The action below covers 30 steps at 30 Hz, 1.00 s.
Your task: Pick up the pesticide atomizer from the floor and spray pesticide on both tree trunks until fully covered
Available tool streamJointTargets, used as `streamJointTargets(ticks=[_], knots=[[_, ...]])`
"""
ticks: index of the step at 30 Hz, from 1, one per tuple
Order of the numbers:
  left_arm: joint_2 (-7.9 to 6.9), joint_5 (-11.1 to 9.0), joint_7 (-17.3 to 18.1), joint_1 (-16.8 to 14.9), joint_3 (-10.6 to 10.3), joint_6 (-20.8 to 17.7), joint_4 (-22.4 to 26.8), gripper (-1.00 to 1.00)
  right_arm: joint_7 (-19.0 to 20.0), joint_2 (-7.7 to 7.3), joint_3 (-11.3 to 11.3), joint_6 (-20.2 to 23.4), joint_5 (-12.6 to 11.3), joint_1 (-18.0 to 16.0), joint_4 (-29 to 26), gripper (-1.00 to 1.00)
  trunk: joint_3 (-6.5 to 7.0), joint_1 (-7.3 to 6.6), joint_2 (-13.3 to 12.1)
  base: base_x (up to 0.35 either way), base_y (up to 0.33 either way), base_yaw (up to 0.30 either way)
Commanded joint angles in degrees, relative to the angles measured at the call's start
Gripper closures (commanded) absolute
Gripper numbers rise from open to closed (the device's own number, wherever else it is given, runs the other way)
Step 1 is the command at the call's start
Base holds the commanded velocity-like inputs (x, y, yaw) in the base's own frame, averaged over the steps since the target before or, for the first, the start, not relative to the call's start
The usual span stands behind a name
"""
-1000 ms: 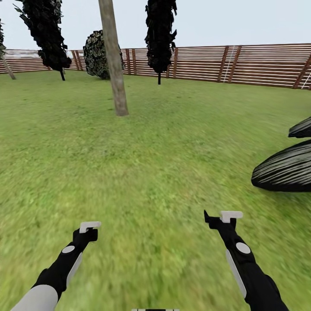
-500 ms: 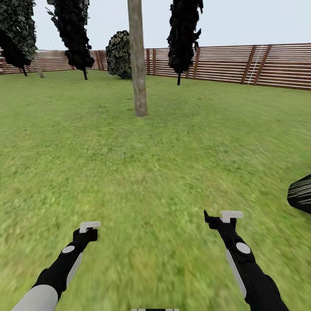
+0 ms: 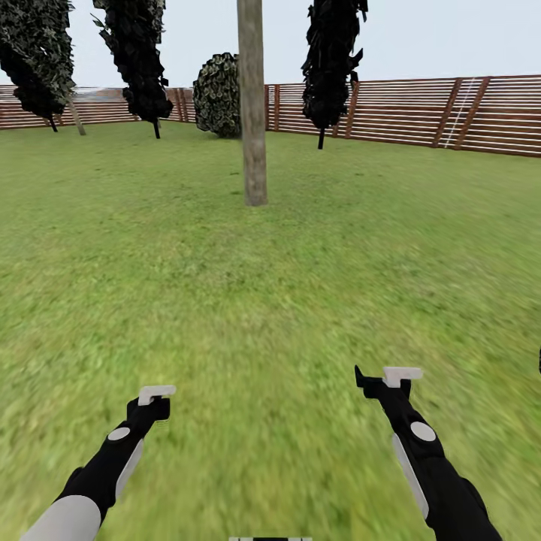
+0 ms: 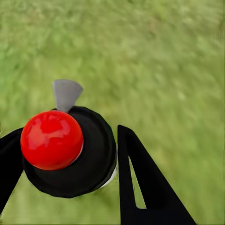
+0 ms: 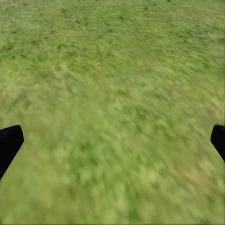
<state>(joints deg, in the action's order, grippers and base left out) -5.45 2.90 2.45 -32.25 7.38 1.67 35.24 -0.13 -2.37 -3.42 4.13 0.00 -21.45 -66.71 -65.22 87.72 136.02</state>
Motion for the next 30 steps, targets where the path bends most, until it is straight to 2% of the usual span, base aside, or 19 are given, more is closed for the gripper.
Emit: streamJointTargets(ticks=[1,30], knots=[[0.00,0.0,0.0,0.0,0.0,0.0,0.0,1.00,0.0,0.00,0.0,0.0,0.0,0.0,0.0,-1.00,0.00,0.00,0.0,0.304,0.167,0.000],[0.00,0.0,0.0,0.0,0.0,0.0,0.0,1.00,0.0,-0.06,0.0,0.0,-0.1,0.0,0.0,-1.00,0.00,0.00,0.0,0.304,0.166,0.000]])
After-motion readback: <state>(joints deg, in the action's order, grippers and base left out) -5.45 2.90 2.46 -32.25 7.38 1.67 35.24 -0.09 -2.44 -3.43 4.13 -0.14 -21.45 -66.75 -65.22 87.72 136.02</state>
